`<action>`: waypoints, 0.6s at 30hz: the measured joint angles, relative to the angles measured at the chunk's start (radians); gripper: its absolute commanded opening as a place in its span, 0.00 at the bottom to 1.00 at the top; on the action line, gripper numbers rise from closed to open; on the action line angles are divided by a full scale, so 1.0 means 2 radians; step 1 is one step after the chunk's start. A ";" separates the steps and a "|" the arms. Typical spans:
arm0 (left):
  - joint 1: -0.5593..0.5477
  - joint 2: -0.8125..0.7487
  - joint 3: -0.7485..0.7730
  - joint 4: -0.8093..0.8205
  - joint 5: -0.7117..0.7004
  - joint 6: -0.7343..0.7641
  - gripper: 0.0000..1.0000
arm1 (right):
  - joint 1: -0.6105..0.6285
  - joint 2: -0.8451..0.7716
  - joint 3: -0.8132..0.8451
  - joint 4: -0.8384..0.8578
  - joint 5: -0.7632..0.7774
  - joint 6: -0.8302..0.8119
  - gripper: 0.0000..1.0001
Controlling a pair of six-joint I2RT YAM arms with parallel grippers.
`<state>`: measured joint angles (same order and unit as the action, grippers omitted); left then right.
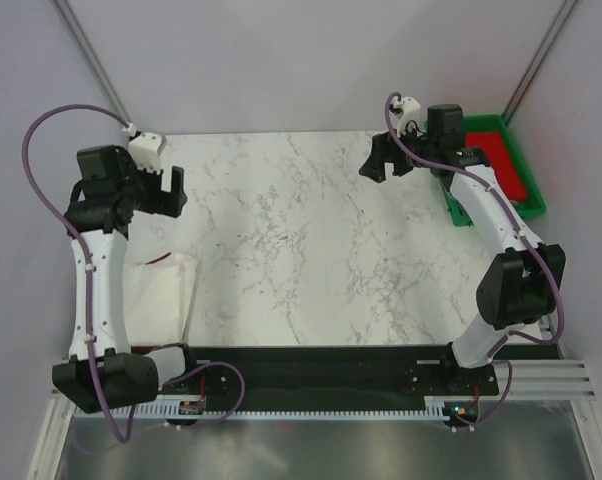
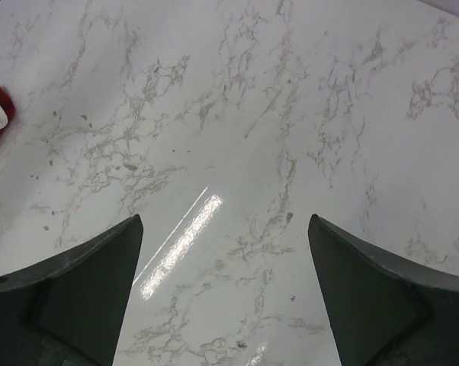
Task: Fold and stack the t-shirts
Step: Reset both grippers
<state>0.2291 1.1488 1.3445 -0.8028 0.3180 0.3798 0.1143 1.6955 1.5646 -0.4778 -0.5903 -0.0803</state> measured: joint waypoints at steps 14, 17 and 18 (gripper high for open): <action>-0.061 0.225 0.121 -0.002 0.016 -0.080 1.00 | 0.018 0.037 -0.014 0.041 0.159 0.085 0.98; -0.067 0.248 0.140 -0.002 0.015 -0.080 1.00 | 0.024 0.050 -0.013 0.040 0.170 0.094 0.98; -0.068 0.256 0.146 -0.003 0.014 -0.080 1.00 | 0.027 0.053 -0.013 0.040 0.171 0.095 0.98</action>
<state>0.0921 1.6608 1.6360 -0.8082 0.3462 0.2195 0.1673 1.8019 1.5394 -0.3973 -0.2474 0.1101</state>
